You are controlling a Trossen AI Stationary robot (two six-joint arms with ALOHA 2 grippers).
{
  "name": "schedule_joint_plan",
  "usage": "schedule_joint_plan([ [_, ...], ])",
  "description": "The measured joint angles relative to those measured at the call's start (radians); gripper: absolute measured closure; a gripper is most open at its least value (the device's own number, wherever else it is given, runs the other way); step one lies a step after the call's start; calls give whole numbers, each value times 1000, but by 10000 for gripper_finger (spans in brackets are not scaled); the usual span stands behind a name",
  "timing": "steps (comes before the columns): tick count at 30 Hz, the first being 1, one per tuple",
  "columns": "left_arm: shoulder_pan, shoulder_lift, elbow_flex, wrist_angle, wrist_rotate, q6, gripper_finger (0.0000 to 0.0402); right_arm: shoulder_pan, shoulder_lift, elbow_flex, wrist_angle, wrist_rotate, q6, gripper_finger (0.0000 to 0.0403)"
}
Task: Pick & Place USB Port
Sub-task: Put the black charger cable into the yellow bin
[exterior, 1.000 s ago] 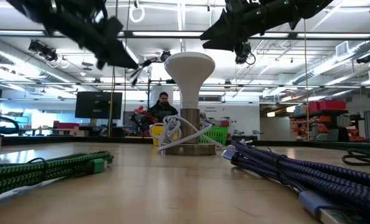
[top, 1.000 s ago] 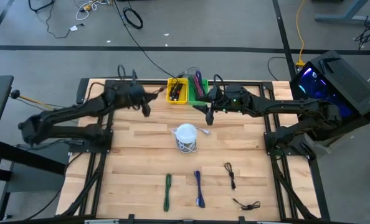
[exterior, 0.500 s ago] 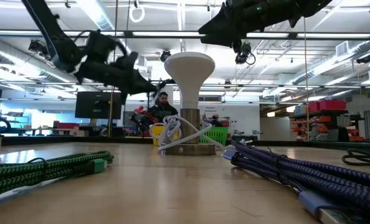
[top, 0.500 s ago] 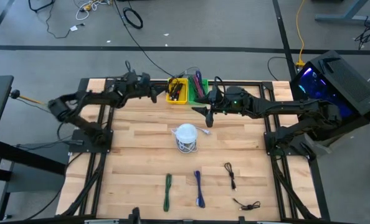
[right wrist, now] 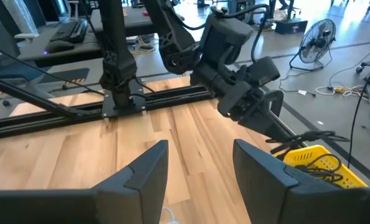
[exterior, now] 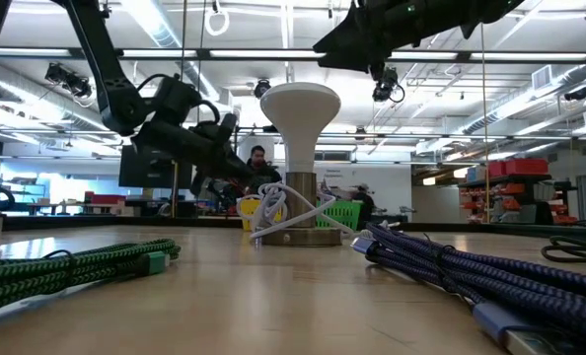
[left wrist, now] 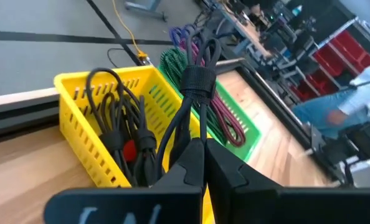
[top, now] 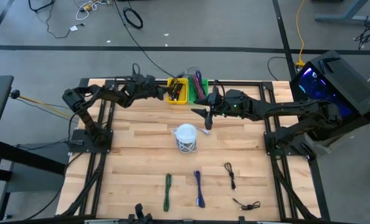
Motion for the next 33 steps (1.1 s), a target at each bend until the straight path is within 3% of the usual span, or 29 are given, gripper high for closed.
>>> schedule_joint_plan([
  [16,-25,0,0,14,-63,-63,391,0,0,0,2,0,-3,223],
  [24,-47,0,0,17,-165,-82,386,3,0,0,-1,-1,-2,223],
  [33,-47,0,0,17,-171,-103,340,10,0,0,-6,-1,-7,223],
])
